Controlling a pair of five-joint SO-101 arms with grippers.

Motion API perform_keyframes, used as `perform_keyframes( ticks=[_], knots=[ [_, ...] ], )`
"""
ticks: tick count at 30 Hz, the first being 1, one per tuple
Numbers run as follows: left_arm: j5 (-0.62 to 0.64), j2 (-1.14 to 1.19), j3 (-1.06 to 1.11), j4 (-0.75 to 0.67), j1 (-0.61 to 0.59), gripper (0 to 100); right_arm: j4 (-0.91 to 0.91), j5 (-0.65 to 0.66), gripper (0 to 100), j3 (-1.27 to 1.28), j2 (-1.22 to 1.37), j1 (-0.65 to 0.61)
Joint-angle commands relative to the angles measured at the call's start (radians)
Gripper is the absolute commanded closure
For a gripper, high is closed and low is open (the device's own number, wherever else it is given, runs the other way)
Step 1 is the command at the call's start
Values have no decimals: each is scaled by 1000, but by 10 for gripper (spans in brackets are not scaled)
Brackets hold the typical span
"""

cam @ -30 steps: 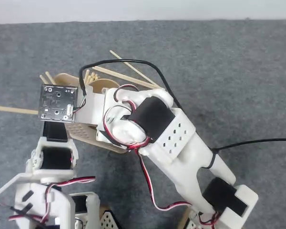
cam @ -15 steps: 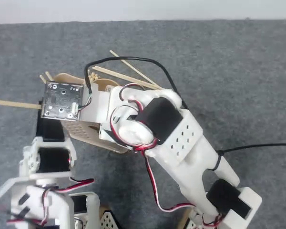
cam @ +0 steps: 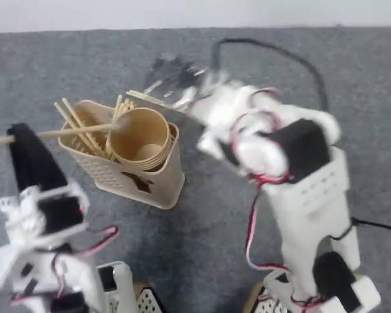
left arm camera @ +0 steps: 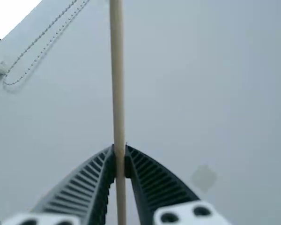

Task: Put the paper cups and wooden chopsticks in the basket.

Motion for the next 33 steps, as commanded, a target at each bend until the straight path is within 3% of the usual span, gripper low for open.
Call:
perform_keyframes(
  ticks=[1, 6, 11, 23, 25, 30, 33],
  knots=[
    [-152, -6, 148, -178, -18, 991, 31, -3, 786, 6, -48, 96],
    [-238, -6, 277, -376, -80, 991, 27, 18, 786, 115, -51, 130],
    [-315, -11, 375, -367, -40, 991, 24, 40, 786, 184, -51, 125],
    [-327, -12, 275, 279, 161, 988, -130, 38, 786, 242, -47, 205],
    [-376, -12, 245, 371, 181, 987, -176, 38, 786, 296, -50, 225],
    [-661, -12, 174, 519, 98, 956, -271, 35, 786, 408, -50, 277],
    [-671, -12, 125, 578, 17, 914, -318, -15, 786, 451, -50, 298]
  ],
)
